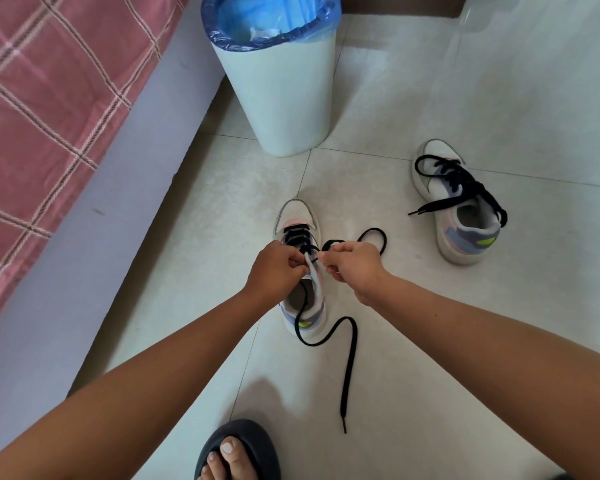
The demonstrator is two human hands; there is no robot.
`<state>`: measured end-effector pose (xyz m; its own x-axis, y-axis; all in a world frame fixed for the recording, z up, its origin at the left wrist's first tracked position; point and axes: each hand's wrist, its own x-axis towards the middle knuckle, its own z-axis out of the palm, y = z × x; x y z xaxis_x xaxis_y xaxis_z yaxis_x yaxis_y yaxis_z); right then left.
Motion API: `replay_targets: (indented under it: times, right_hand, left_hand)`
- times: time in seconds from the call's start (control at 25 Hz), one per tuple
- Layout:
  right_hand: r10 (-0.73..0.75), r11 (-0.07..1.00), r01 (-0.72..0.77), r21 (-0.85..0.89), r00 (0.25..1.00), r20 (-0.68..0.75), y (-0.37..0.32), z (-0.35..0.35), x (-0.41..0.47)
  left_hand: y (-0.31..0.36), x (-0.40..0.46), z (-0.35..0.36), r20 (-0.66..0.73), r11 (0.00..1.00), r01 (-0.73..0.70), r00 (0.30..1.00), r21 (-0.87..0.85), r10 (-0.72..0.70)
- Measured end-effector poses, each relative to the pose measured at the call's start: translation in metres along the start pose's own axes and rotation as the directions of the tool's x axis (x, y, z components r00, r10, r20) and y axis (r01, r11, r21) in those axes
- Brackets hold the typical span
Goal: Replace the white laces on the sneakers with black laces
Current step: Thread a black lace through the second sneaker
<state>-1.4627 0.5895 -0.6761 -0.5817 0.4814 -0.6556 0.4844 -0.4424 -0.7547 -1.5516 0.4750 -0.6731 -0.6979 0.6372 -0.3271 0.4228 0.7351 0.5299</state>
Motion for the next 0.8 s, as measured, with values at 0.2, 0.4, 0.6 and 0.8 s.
replay_targets:
  times: [0.2, 0.4, 0.6, 0.8]
  right_hand:
    - [-0.049, 0.957, 0.081, -0.277, 0.991, 0.121, -0.008, -0.007, 0.005]
    - [-0.271, 0.812, 0.313, -0.492, 0.950, 0.157, 0.005, -0.002, -0.005]
    - [-0.176, 0.866, 0.250, -0.433, 0.963, 0.204, 0.010, -0.008, -0.009]
    - [0.035, 0.957, 0.004, -0.291, 0.991, 0.129, 0.010, -0.005, -0.014]
  left_hand:
    - [0.003, -0.005, -0.003, 0.007, 0.998, -0.010, 1.000, -0.068, 0.010]
    - [0.007, -0.007, -0.003, 0.002, 0.998, -0.010, 1.000, -0.062, 0.011]
    - [0.012, -0.008, -0.003, 0.019, 1.000, -0.013, 1.000, -0.015, 0.014]
    - [0.016, -0.003, -0.018, 0.195, 1.000, 0.001, 0.981, 0.030, -0.007]
